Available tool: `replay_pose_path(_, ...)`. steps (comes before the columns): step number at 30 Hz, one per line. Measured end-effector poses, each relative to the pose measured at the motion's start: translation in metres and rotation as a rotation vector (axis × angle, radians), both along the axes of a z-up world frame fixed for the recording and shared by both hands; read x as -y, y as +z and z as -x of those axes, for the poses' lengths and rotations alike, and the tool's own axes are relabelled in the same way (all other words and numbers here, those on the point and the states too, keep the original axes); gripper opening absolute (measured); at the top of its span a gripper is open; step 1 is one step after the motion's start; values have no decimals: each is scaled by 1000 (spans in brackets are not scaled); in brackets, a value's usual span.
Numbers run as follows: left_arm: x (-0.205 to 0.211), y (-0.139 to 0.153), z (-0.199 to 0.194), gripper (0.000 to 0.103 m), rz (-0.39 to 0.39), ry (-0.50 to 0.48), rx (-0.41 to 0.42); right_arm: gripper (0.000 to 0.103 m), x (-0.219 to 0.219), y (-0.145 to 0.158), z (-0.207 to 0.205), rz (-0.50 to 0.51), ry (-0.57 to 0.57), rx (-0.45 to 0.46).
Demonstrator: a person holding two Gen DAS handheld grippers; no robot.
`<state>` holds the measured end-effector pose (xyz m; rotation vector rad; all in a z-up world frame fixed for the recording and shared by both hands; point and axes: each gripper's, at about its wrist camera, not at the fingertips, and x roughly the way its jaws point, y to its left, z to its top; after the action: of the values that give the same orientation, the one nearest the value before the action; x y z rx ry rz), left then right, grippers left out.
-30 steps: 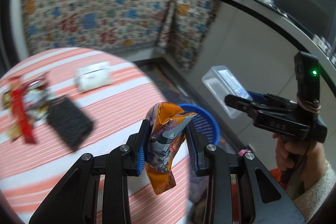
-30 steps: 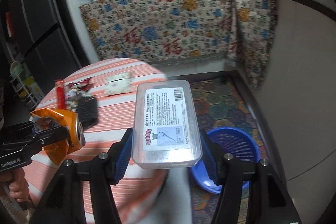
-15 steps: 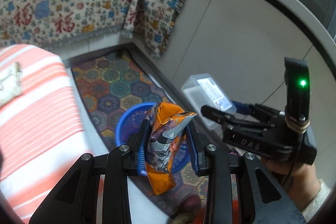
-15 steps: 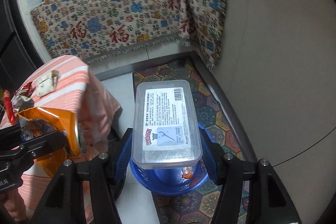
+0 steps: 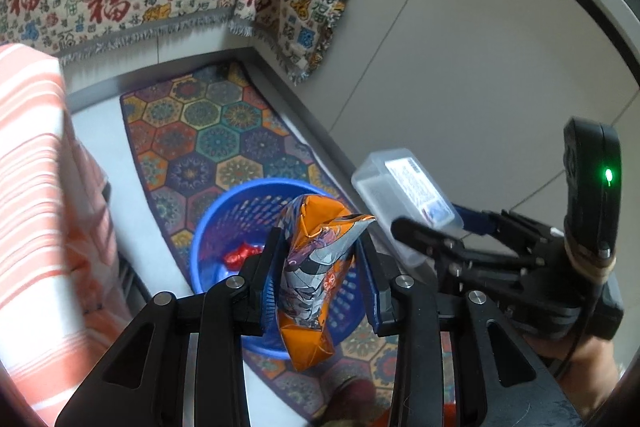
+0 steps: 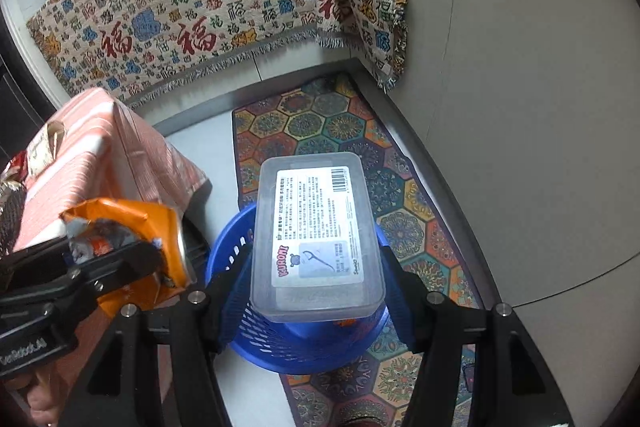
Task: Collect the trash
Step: 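Carry both items over the blue wastebasket and open both grippers to drop them, then return both tools to the table above the remaining trash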
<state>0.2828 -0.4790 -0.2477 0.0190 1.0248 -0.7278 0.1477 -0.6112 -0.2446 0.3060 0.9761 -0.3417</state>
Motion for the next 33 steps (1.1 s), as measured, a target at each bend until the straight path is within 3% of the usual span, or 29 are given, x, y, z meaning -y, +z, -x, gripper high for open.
replay_pose_path(4, 5, -7, -13, 37, 0, 9, -8, 61, 2, -13, -5, 5, 17, -40)
replay_pose_path(7, 10, -12, -20, 45, -6, 10, -19, 62, 1, -22, -7, 7, 33, -56)
replay_pose_path(9, 11, -17, -26, 63, 2, 16, -39, 63, -1, -26, -11, 10, 51, -64)
replay_pose_path(13, 8, -13, -30, 67, 22, 25, -36, 70, -4, -32, -14, 48, 63, -96)
replay_pose_path(16, -1, 6, -25, 68, 50, 38, -21, 70, -2, -18, -11, 71, 43, -64)
replay_pose_path(19, -22, 43, -5, 73, 91, 20, 47, 70, -9, 17, -4, 144, 14, 34)
replay_pose_path(21, -45, 71, 17, 83, 101, 15, 117, 70, -20, 46, 1, 214, 9, 120)
replay_pose_path(25, -104, 98, 57, 87, 66, 33, 185, 73, -58, 98, 6, 294, 37, 291)
replay_pose_path(29, -182, 86, 86, 87, -46, 123, 172, 74, -105, 118, -1, 279, 106, 355)
replay_pose_path(33, -253, 67, 96, 87, -191, 246, 176, 74, -176, 117, -14, 218, 245, 344)
